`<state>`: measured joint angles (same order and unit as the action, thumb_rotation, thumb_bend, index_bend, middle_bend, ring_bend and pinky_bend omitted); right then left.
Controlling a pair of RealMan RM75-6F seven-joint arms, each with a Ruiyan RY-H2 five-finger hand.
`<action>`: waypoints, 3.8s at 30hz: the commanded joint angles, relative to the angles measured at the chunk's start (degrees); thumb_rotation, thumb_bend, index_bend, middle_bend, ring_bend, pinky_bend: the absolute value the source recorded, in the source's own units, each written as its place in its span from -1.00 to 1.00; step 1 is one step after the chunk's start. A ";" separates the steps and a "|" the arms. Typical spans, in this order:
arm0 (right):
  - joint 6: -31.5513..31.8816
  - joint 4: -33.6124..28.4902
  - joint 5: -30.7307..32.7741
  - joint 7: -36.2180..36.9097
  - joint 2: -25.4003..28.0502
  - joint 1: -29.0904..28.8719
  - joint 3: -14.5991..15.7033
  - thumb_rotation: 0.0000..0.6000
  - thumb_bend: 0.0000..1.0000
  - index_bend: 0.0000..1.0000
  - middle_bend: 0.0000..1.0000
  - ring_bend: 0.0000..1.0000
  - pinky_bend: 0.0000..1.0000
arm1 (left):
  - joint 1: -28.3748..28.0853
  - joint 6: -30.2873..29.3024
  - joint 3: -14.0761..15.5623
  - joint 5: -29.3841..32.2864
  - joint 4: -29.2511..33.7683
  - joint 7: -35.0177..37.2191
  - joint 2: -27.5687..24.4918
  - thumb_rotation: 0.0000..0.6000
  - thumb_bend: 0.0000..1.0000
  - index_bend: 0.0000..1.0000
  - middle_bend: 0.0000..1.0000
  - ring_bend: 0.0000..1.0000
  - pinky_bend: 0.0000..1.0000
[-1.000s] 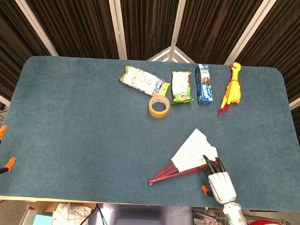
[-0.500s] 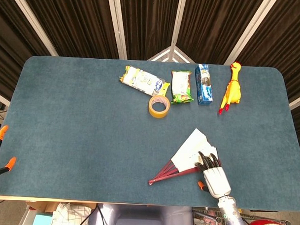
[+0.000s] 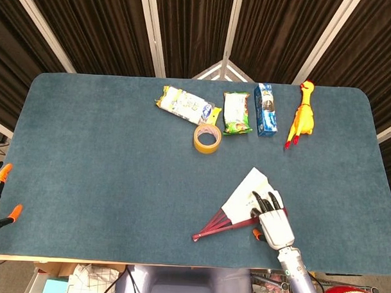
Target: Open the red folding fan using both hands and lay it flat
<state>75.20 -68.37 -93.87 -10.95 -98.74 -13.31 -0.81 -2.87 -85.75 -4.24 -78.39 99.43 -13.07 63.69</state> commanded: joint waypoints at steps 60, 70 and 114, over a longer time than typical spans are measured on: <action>-0.88 -7.52 2.91 6.92 9.51 -6.24 -4.59 1.00 -0.24 0.50 -0.65 -0.50 -0.80 | -0.01 -0.36 0.32 -0.36 0.51 0.21 -0.10 1.00 -0.23 -0.93 -1.00 -1.00 -1.00; -10.19 -20.79 7.90 1.45 20.24 -11.65 -8.24 1.00 -0.23 0.52 -0.61 -0.50 -0.80 | -0.10 -0.19 0.32 -0.35 0.53 0.55 -0.20 1.00 -0.23 -0.93 -1.00 -1.00 -1.00; -23.02 -35.67 59.15 -11.14 33.91 -44.88 -28.40 1.00 -0.23 0.78 -0.61 -0.49 -0.80 | -10.55 7.95 -1.86 -8.38 -11.99 17.79 12.07 1.00 -0.26 -0.91 -1.00 -1.00 -1.00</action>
<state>51.63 -103.39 -35.31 -21.61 -64.77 -57.61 -28.88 -12.53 -78.17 -5.54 -86.49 88.33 3.43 74.68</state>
